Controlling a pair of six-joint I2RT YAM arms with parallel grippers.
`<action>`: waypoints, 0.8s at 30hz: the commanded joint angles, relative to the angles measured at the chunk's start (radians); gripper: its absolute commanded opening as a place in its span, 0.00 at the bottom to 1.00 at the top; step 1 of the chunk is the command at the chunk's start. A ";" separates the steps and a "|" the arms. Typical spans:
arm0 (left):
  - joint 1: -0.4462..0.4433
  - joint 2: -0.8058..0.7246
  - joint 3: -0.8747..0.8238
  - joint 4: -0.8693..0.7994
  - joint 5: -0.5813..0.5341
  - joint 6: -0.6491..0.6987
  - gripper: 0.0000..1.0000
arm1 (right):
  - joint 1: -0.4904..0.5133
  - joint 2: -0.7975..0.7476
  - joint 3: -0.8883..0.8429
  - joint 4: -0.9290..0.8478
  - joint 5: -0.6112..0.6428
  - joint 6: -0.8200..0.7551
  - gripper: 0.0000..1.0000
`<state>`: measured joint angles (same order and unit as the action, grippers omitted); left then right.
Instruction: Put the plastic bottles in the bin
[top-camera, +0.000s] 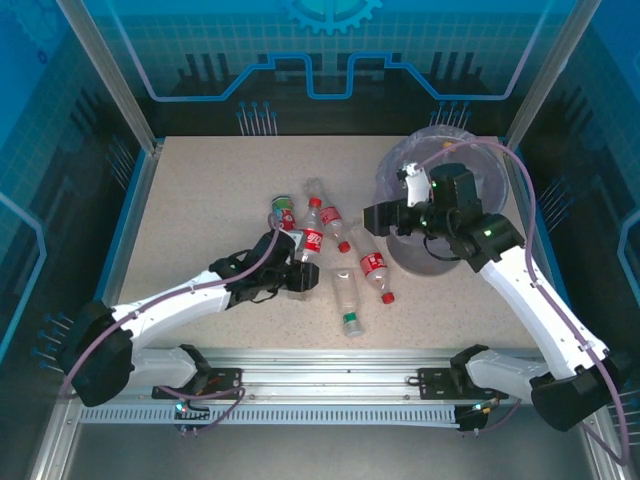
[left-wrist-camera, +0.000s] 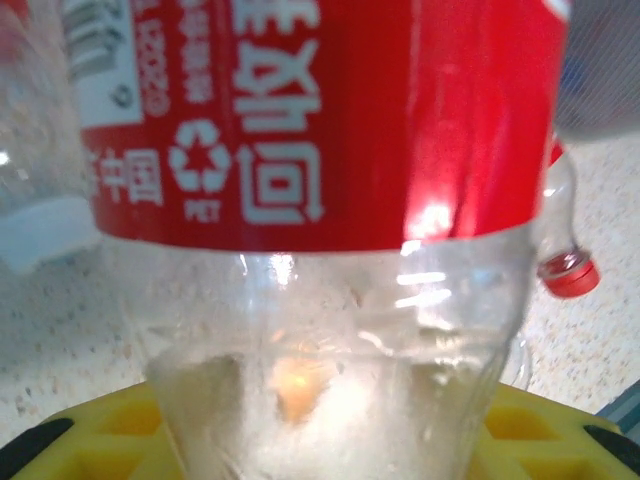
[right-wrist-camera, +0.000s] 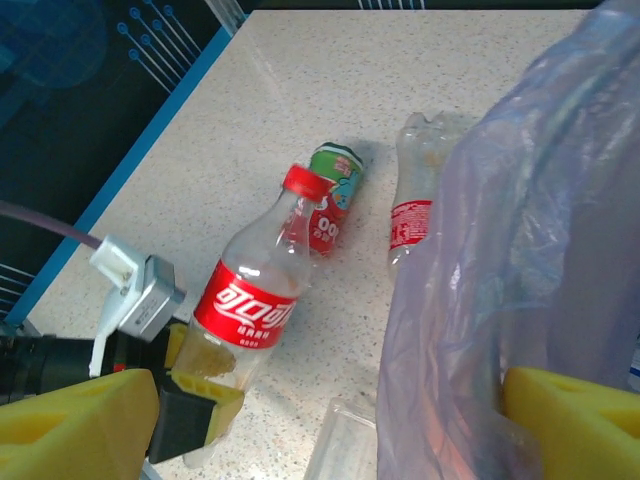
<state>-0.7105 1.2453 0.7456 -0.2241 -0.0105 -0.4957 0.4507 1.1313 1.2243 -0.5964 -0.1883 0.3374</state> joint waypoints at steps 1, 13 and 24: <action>0.021 -0.021 0.038 0.072 0.033 0.065 0.40 | 0.041 -0.020 0.013 0.031 0.057 0.007 0.89; 0.035 -0.013 0.068 0.177 0.095 0.115 0.41 | 0.078 -0.050 0.149 -0.008 0.170 -0.072 0.89; 0.035 -0.099 -0.001 0.436 0.165 0.093 0.37 | 0.171 0.189 0.227 0.060 0.093 -0.049 0.89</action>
<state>-0.6823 1.1870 0.7757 0.0704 0.1135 -0.4099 0.6113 1.2827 1.4204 -0.5804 -0.0628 0.2806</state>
